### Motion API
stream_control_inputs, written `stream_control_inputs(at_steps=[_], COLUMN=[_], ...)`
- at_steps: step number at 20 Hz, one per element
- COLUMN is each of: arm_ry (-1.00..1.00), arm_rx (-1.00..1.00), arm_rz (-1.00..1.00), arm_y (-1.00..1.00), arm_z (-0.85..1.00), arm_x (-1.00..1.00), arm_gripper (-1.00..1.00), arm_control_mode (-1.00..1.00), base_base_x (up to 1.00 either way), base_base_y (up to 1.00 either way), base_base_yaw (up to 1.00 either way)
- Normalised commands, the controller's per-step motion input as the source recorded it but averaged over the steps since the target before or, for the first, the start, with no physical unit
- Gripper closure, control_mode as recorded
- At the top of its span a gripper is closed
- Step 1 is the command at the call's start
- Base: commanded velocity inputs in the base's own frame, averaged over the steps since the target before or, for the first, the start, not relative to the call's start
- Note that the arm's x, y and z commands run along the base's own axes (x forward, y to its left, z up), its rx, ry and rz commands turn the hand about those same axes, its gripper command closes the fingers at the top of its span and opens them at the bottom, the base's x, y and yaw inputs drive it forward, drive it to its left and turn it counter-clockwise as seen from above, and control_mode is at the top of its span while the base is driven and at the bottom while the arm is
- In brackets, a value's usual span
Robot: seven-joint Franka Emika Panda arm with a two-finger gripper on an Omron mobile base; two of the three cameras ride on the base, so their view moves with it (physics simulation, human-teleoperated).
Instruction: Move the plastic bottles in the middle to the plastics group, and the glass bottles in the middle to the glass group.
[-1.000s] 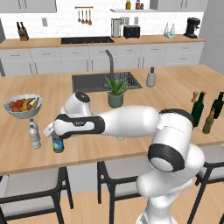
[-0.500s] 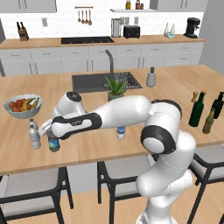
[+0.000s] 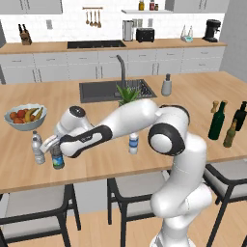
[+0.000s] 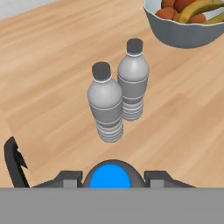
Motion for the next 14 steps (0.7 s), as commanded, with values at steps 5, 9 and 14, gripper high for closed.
stream_control_inputs(at_steps=[5, 9, 14], arm_ry=[0.00, 0.00, 0.00], arm_rx=[0.00, 0.00, 0.00], arm_rz=[0.00, 0.00, 0.00], arm_y=[0.20, 0.19, 0.16], arm_z=[0.00, 0.00, -0.07], arm_x=[0.28, 0.33, 0.31], arm_gripper=[1.00, 1.00, 1.00], arm_control_mode=[-1.00, -1.00, -1.00], base_base_x=[0.00, 0.00, 0.00], base_base_y=[0.00, 0.00, 0.00], base_base_yaw=[0.00, 0.00, 0.00])
